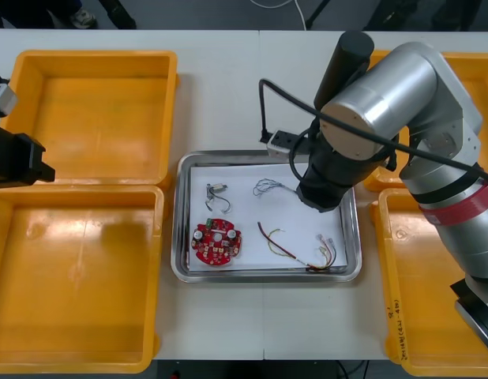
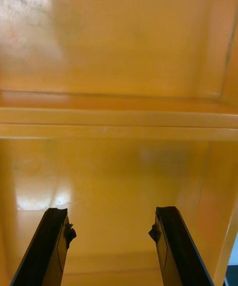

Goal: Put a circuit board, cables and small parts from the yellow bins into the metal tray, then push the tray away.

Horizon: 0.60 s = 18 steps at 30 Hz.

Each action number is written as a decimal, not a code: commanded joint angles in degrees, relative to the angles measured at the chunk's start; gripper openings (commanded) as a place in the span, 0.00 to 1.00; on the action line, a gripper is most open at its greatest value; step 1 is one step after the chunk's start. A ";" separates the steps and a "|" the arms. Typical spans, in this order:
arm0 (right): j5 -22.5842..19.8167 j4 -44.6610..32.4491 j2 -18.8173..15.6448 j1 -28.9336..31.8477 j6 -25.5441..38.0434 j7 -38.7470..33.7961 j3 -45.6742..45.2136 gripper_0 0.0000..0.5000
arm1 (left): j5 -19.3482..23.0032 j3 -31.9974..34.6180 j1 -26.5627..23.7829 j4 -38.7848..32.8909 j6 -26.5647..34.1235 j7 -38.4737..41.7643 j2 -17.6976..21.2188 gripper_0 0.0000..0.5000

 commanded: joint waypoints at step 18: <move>-7.42 -8.73 -9.58 -3.02 0.76 -30.22 -16.76 1.00 | 1.45 2.90 6.99 -6.84 0.37 7.09 2.56 1.00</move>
